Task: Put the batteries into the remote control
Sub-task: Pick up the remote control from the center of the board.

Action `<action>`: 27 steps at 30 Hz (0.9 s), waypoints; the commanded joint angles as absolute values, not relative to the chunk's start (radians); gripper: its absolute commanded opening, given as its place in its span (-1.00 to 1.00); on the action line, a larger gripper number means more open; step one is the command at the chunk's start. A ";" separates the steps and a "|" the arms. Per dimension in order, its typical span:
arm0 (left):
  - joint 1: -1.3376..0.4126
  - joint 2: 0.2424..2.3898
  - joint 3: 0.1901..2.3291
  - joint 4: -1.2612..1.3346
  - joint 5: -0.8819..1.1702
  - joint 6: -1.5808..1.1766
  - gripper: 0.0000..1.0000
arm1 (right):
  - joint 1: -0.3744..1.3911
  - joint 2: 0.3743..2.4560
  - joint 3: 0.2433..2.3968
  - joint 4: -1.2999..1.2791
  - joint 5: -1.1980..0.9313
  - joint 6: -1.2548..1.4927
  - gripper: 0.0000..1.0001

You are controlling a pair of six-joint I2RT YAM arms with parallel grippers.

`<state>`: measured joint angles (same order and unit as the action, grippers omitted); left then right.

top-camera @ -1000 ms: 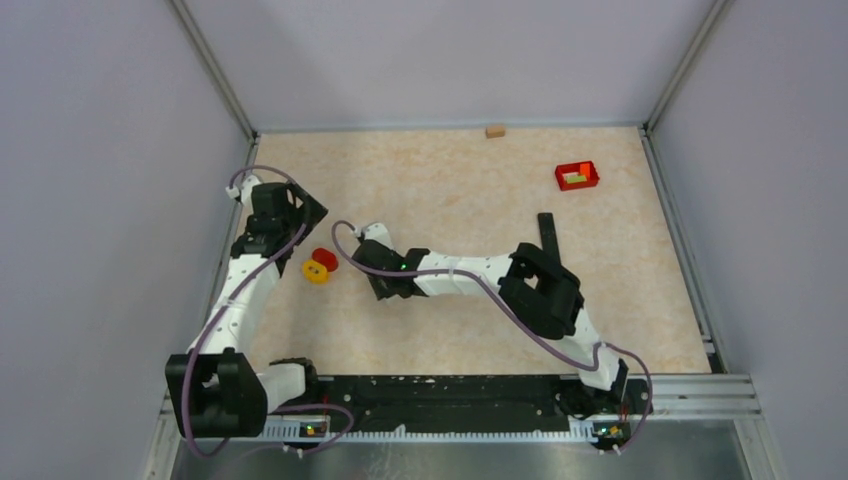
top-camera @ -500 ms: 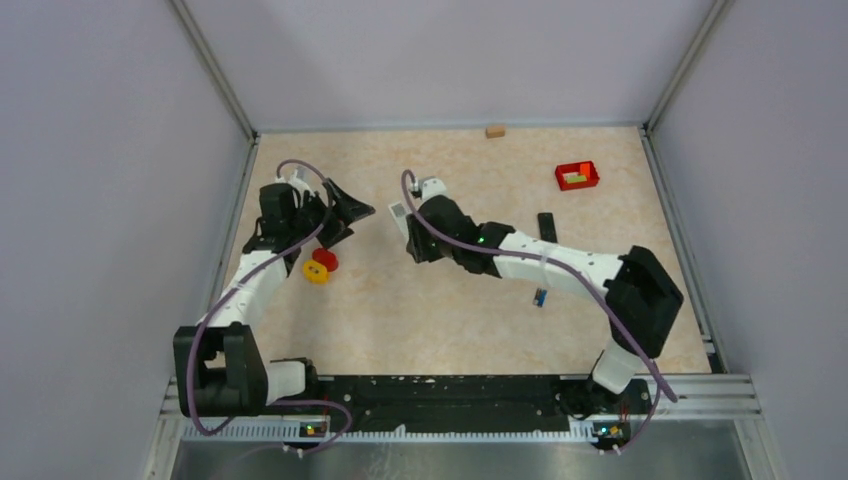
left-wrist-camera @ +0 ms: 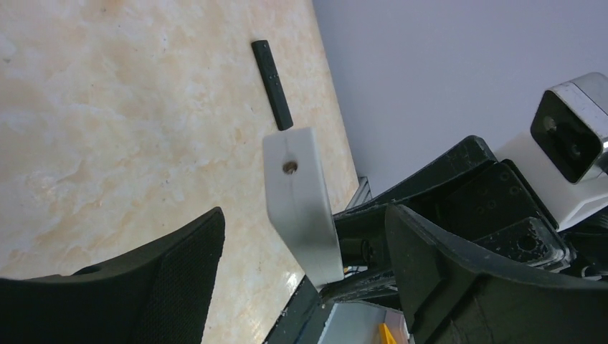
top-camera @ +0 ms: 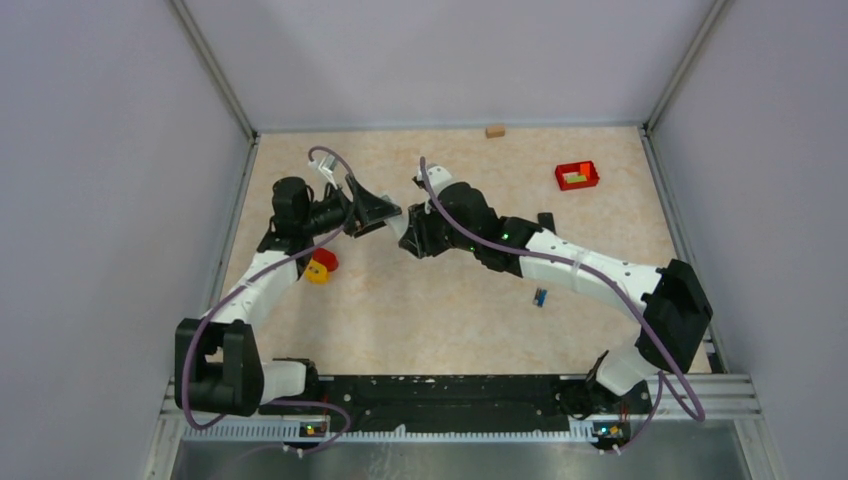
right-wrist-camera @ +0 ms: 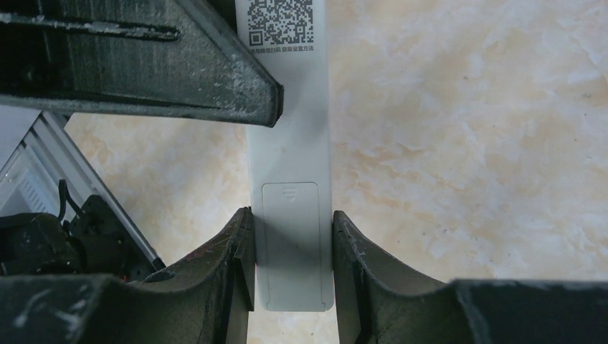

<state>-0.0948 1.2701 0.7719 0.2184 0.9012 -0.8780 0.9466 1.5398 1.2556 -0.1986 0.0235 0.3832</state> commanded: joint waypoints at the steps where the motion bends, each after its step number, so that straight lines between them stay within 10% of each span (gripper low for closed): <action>1: -0.110 1.270 0.774 0.317 0.919 -0.922 0.61 | 0.949 1.487 1.260 -0.162 -0.043 0.350 -0.69; 14: -0.136 1.281 0.765 0.297 0.883 -0.986 0.10 | 0.949 1.521 1.297 -0.193 0.027 0.345 -0.69; 24: -0.152 1.311 0.771 0.303 0.881 -0.988 -0.66 | 0.948 1.520 1.295 -0.179 0.012 0.351 -0.65; 27: -0.155 1.314 0.779 0.310 0.884 -0.983 -1.00 | 0.948 1.508 1.286 -0.193 0.028 0.367 0.11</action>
